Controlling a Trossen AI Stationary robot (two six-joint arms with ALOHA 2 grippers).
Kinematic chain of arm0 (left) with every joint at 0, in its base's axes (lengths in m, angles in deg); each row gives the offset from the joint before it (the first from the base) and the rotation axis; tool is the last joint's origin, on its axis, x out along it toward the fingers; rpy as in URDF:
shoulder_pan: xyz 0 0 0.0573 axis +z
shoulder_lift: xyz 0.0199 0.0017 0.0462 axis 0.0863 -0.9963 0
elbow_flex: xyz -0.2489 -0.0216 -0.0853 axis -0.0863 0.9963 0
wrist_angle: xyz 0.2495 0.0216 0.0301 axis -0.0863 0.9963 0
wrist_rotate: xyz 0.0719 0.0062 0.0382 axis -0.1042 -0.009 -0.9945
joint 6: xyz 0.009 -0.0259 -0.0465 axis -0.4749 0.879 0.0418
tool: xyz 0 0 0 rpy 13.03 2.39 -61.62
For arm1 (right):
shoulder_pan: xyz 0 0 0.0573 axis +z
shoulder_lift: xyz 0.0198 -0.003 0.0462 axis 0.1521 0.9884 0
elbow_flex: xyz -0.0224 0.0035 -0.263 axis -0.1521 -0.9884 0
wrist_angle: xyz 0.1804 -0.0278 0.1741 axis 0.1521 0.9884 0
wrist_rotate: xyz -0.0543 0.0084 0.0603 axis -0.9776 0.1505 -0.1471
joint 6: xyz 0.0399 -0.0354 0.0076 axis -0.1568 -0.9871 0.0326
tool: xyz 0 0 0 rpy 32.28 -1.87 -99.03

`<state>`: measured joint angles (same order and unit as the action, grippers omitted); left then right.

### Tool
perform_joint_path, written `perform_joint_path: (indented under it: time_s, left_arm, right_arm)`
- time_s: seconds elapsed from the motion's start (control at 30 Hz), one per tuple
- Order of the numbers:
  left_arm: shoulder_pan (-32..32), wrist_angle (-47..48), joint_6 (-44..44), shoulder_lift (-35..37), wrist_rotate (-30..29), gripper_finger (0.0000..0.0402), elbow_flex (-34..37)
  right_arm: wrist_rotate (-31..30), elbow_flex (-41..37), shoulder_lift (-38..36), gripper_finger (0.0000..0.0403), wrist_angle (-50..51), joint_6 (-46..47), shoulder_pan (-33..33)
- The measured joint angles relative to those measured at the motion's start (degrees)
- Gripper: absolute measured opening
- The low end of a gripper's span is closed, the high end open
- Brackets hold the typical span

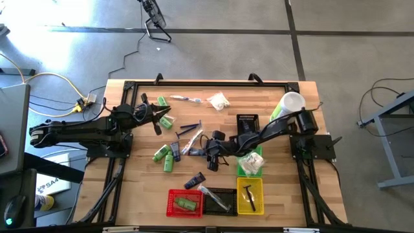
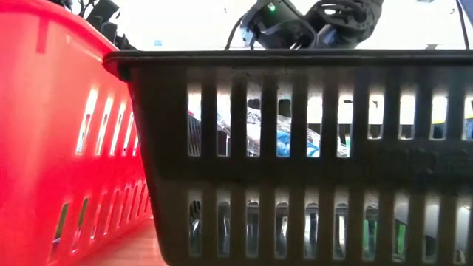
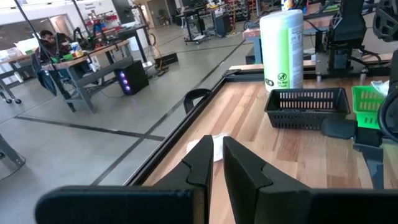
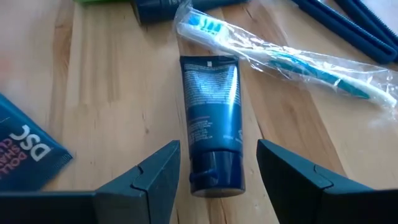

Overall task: Pick & Place Travel size toiletries
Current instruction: Put the blue shaving cream into the top black bin

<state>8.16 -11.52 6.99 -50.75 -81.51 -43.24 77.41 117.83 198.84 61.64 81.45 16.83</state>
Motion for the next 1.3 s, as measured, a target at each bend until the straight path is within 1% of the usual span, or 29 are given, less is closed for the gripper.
perform_joint_path:
  time_s: [0.57,0.67,0.97,1.07,1.3]
  left_arm:
    - [0.01,0.35,0.14,0.00,0.00,0.0030,0.00]
    - [0.00,0.35,0.14,0.00,0.00,0.0030,0.00]
    - [0.00,0.35,0.10,0.00,0.00,0.0030,0.00]
    - [0.00,0.35,0.10,0.00,0.00,0.0030,0.00]
    - [-0.01,0.35,0.07,-0.01,0.00,0.0030,0.00]
  right_arm:
    - [0.20,0.00,1.21,0.0204,1.10,0.13,0.00]
    - [0.20,0.00,1.21,0.0194,0.96,0.13,0.00]
    - [0.42,0.00,1.21,0.0138,1.03,0.13,0.00]
    - [0.42,0.00,1.19,0.0135,1.04,0.13,0.00]
    - [0.42,0.00,1.16,0.0144,1.03,0.13,0.00]
